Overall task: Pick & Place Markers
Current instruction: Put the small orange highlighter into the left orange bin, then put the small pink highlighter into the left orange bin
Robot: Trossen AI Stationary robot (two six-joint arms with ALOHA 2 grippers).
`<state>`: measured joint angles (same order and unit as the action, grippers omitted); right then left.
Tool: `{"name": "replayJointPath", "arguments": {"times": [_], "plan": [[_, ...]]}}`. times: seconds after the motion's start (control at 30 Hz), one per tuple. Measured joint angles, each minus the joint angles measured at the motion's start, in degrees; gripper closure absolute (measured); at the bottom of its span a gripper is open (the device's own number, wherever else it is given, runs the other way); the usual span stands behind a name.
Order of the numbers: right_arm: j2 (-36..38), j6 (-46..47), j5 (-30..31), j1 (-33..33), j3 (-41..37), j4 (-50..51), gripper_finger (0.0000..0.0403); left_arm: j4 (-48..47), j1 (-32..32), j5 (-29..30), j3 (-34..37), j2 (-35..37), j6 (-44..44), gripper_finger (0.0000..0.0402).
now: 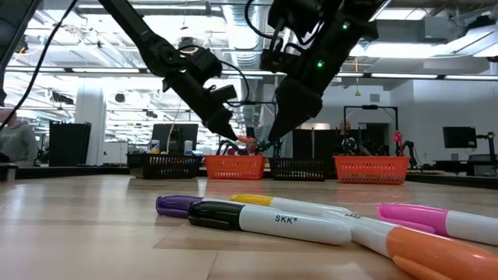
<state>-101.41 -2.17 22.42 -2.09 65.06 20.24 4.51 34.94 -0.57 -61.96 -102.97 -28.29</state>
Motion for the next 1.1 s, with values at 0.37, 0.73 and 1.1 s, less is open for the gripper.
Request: {"name": "replayJointPath", "arguments": {"times": [0.37, 0.73, 1.1], "plan": [[0.0, 0.2, -0.3, 0.3, 0.0, 0.2, 0.0148, -0.6, -1.1, 6.1, -1.4, -0.3, -1.2, 0.0282], [0.0, 10.8, 0.0, -7.0, 0.0, 10.8, 0.0148, -16.0, -18.1, 23.3, 2.3, 6.9, 3.6, 0.0293], [0.0, 20.1, -0.7, -21.2, 0.0, 8.9, 0.0148, -18.7, -41.7, 24.8, 10.7, 23.4, 25.9, 0.0300]]}}
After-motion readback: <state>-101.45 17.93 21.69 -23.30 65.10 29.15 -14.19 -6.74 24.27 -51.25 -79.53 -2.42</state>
